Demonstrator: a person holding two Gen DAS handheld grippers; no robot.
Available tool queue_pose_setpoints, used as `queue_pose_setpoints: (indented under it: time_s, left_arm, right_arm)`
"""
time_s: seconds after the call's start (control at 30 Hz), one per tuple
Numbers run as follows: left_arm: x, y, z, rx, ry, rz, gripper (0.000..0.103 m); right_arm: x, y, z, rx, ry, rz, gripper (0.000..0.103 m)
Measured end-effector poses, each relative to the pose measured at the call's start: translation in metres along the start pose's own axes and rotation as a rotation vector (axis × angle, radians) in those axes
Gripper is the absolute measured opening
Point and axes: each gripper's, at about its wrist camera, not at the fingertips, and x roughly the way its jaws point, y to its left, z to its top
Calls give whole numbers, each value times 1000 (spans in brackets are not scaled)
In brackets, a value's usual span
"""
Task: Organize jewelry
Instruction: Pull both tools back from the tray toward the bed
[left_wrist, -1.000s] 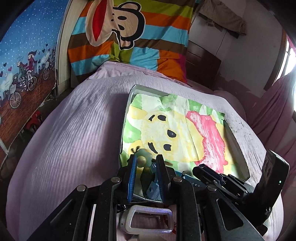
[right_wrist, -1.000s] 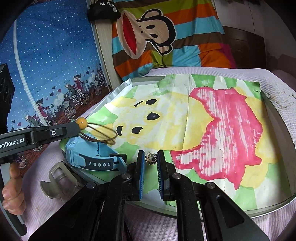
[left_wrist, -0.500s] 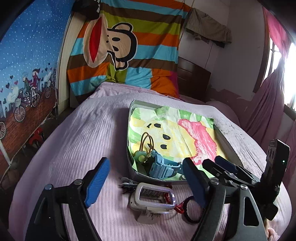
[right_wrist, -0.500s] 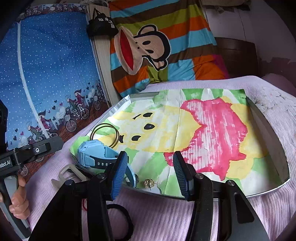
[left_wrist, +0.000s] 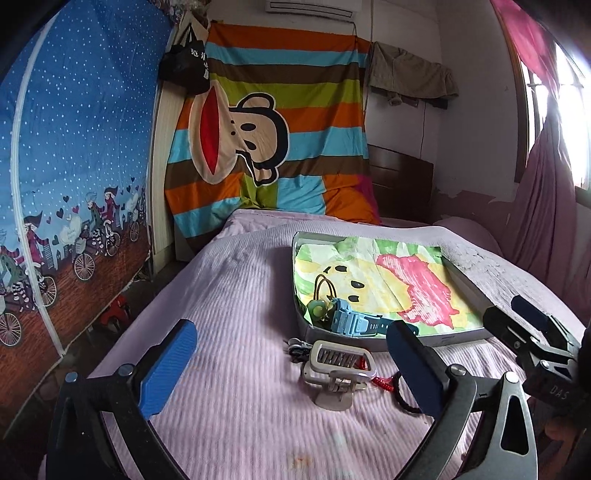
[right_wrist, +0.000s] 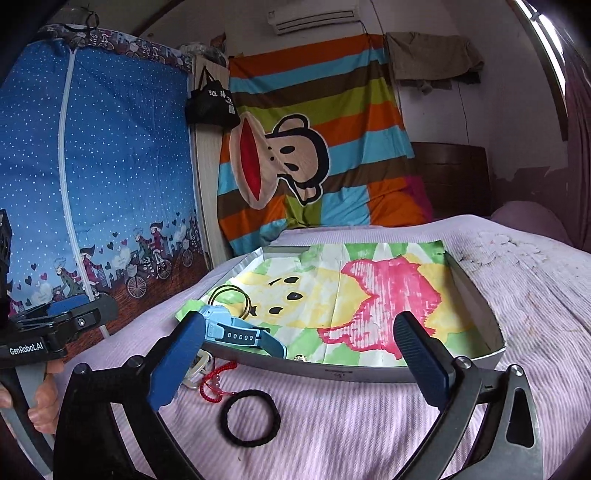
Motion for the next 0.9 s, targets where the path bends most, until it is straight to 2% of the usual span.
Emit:
queue_pose_setpoints:
  time_s: [0.47,0.9]
  left_arm:
    - [-34,-8,-22,70,-35,-20,103]
    - [-41,-14,-39,114,2,-32,103]
  right_arm:
    - [-63,3,-16,-53,-33,-19,102]
    - [-78,-4,-36,-62,34,-38,102]
